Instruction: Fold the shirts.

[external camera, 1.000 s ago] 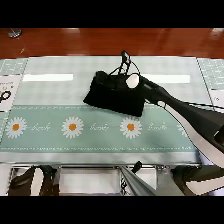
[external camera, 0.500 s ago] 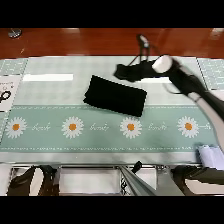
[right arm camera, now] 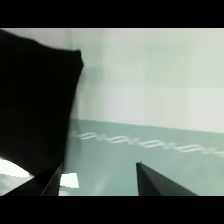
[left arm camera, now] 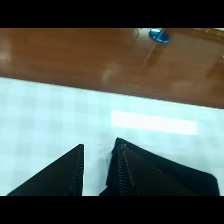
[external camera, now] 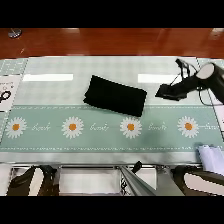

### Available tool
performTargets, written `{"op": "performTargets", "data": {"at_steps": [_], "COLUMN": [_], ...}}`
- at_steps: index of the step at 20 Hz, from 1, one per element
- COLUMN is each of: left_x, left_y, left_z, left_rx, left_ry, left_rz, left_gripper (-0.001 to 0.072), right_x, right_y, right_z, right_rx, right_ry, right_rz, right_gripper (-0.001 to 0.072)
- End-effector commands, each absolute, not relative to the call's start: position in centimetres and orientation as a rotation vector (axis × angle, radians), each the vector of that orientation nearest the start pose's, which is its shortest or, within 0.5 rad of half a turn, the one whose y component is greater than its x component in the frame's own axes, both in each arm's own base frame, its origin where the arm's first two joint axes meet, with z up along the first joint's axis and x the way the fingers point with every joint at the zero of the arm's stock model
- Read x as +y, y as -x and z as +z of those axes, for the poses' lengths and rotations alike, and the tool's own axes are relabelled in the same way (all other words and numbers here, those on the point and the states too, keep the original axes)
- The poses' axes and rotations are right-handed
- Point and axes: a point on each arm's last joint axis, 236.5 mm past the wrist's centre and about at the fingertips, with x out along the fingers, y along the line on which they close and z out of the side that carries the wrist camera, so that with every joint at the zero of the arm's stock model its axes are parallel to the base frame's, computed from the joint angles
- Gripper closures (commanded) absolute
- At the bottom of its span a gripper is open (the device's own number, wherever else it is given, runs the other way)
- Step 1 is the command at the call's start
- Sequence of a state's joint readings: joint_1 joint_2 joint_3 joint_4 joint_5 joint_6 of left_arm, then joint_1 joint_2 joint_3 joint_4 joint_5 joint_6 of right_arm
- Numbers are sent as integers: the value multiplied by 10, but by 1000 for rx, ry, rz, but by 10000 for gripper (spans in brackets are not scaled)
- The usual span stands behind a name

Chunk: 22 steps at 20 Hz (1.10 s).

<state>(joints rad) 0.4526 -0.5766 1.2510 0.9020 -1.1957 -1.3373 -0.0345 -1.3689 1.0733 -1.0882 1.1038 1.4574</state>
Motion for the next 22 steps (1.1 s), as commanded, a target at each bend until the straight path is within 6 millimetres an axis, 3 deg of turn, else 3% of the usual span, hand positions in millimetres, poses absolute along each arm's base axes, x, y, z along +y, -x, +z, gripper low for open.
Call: {"op": "performTargets", "data": {"at_steps": [1,4,9,12,13,14,15,18,20,22], "left_x": [-11,-14,-8,-7,-6,-5,-4,1,5,7], "left_y": [-281,-277,-274,-276,-277,-279,-281,-291,-299,-311], "left_z": [315,306,292,290,289,288,286,279,271,265], "left_rx": [405,447,507,514,518,523,529,543,564,566], "left_ry": [258,267,270,274,277,280,291,325,342,376], "left_rz": [-137,-145,-113,-113,-113,-113,-110,-102,-100,-106], "left_gripper": [429,429,429,429,429,430,431,431,433,441], "right_x": [114,132,166,199,207,213,215,200,168,124], "right_y": [-370,-358,-373,-372,-371,-370,-372,-394,-422,-444], "right_z": [-44,-63,-87,-98,-98,-94,-84,-28,33,105], "right_rx": [1297,1347,1346,1363,1365,1360,1355,1261,1118,963], "right_ry": [-692,-679,-808,-869,-868,-857,-847,-796,-758,-757], "right_rz": [319,357,348,374,389,417,455,566,553,466], "right_gripper": [121,112,110,131,222,457,677,680,681,681]}}
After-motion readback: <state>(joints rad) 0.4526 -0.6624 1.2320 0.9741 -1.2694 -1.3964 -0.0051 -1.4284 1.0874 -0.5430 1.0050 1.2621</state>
